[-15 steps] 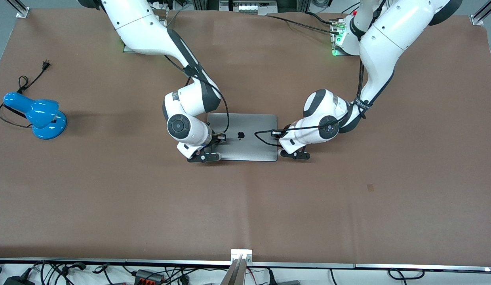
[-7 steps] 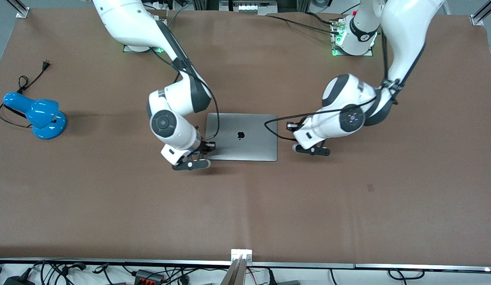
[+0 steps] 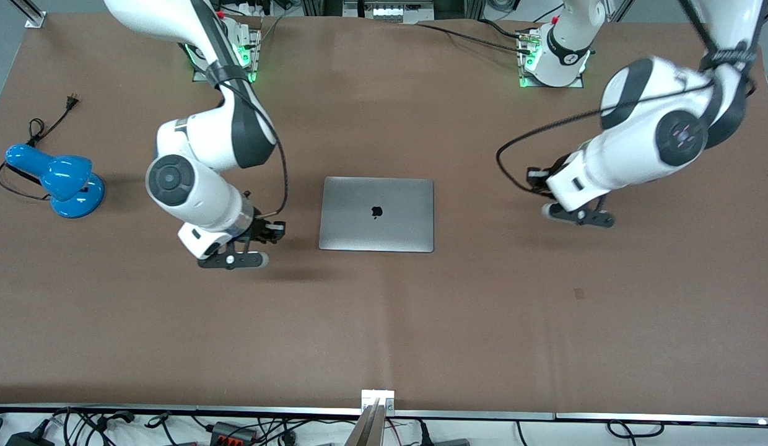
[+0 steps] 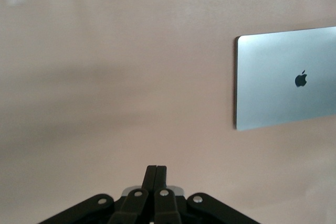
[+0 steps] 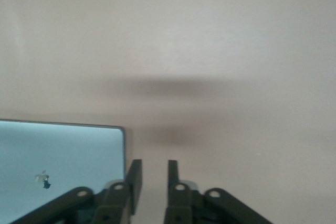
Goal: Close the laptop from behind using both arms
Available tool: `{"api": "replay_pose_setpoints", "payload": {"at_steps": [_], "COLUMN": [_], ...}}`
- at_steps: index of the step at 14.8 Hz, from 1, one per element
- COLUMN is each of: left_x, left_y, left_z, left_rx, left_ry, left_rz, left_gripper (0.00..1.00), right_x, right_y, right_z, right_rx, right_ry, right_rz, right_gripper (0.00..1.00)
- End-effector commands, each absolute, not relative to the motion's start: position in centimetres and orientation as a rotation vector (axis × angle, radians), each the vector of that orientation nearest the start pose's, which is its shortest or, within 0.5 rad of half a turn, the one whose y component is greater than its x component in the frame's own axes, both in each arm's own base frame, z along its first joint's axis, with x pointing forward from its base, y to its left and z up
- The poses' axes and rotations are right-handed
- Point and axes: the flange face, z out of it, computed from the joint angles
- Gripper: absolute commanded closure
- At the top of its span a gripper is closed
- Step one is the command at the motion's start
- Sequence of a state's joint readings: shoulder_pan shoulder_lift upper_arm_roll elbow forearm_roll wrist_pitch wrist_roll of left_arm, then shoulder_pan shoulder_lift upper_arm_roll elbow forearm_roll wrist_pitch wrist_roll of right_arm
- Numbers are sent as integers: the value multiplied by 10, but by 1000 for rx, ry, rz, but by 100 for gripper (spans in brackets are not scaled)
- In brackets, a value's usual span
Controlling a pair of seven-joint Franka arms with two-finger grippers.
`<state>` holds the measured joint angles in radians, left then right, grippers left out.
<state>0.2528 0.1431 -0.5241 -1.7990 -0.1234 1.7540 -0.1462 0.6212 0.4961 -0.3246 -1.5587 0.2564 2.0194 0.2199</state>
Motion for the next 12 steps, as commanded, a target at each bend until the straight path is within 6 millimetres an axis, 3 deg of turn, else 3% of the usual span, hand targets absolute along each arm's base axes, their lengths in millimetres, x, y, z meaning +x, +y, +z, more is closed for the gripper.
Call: {"api": "replay_pose_setpoints", "payload": {"at_steps": [1, 2, 4, 7, 12], "left_x": [541, 542, 544, 546, 544], "left_y": [-108, -80, -54, -25, -40], "left_z": [537, 559, 594, 590, 592], "left_rx": [-3230, -3233, -3241, -3230, -3226], "left_ry": [56, -15, -74, -150, -114], "left_rz": [295, 318, 272, 294, 308], "left_gripper": [100, 99, 96, 89, 75], "right_x": [636, 637, 642, 656, 661], "right_y": [227, 218, 193, 148, 94], "right_z": [397, 412, 445, 491, 510], "right_rx": [-3071, -3065, -3065, -3090, -3108], "right_ry": [6, 17, 36, 42, 111], "right_rz": [43, 27, 6, -18, -53], "right_gripper": [0, 0, 0, 0, 0]}}
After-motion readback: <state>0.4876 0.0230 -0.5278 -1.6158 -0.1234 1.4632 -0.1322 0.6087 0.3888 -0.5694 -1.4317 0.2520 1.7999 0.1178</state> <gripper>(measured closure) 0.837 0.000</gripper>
